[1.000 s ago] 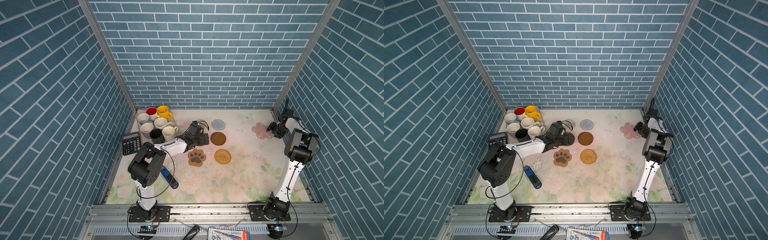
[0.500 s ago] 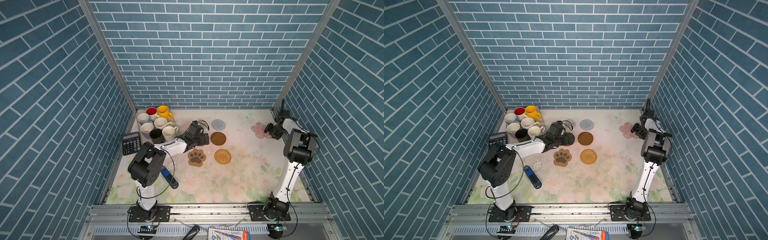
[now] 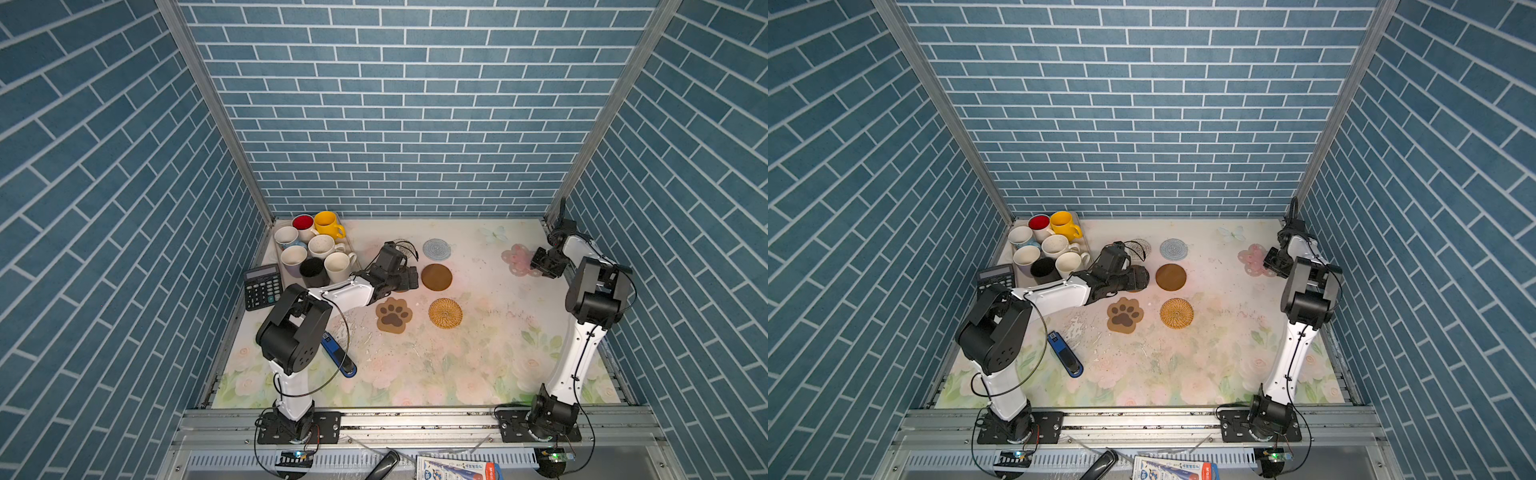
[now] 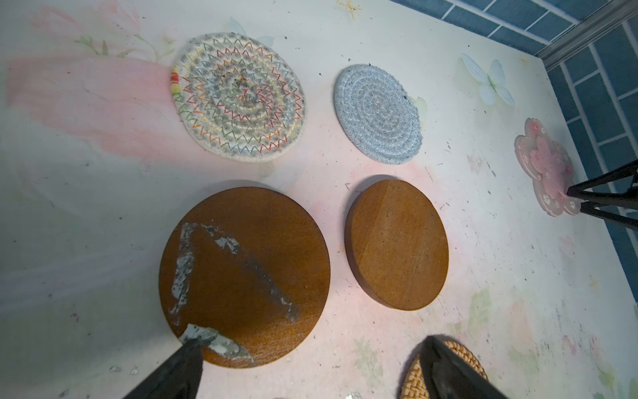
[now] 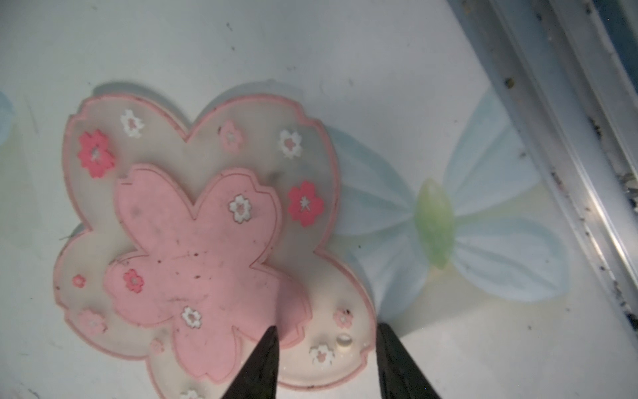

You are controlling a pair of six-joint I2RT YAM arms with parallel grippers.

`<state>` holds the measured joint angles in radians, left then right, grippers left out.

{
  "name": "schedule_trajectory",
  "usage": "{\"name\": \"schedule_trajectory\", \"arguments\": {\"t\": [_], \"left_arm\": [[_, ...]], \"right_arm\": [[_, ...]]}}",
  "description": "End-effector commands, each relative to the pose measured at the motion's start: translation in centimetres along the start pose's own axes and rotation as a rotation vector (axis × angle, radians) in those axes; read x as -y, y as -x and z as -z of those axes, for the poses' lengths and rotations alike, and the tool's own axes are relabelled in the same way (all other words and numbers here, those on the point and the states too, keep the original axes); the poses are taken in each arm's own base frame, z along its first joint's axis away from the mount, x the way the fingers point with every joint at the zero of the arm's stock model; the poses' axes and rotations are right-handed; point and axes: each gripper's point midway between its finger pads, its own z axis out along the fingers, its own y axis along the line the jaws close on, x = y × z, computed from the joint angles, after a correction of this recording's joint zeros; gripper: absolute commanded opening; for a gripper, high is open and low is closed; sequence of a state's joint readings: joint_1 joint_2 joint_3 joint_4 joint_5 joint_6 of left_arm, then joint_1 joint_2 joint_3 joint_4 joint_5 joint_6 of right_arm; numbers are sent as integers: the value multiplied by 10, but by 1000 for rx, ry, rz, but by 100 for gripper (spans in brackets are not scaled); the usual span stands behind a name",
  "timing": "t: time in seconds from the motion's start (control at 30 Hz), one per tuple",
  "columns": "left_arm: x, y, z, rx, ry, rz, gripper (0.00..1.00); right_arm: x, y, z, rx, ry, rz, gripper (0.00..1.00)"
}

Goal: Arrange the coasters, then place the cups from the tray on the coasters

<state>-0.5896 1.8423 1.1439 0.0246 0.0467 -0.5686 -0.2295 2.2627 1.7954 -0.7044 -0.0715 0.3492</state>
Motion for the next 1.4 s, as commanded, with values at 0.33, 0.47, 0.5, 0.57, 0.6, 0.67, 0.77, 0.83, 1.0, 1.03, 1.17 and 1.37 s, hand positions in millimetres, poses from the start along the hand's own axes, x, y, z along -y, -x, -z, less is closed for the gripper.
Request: {"name": "schedule_trajectory", "arguments": {"t": [0.33, 0.47, 0.5, 0.57, 0.6, 0.67, 0.77, 0.83, 1.0, 1.03, 1.17, 1.37], "left_arm": [[-8, -2, -2, -2, 13, 8, 99], [-10, -3, -2, -4, 13, 14, 99], [-11, -3, -2, -3, 13, 15, 99], [-12, -4, -2, -4, 14, 18, 99], [-12, -4, -2, -4, 14, 21, 99], [-13, -4, -2, -4, 14, 21, 99], [-12, -3, 0, -1, 12, 24, 99], [-12, -4, 1, -2, 11, 26, 99], [-10, -2, 6, 6, 5, 30, 99], [-11, -1, 8, 9, 7, 30, 99], [-11, 2, 15, 22, 9, 30, 99], [-10, 4, 26, 38, 3, 33, 99]], "right_arm": [[4, -19, -23, -90, -75, 45, 28], [3, -19, -24, -88, -95, 64, 15], [3, -19, -24, -86, -101, 66, 13], [2, -20, -25, -85, -108, 71, 9], [2, -20, -24, -83, -107, 70, 7], [1, -20, -24, -82, -105, 70, 1], [-1, -20, -23, -85, -89, 69, 0], [-4, -22, -22, -89, -75, 72, 0], [-12, -29, -15, -91, -72, 114, 0], [-14, -31, -13, -90, -72, 123, 0], [-26, -40, -3, -79, -53, 162, 0], [-45, -64, 10, -81, -37, 223, 0]]}}
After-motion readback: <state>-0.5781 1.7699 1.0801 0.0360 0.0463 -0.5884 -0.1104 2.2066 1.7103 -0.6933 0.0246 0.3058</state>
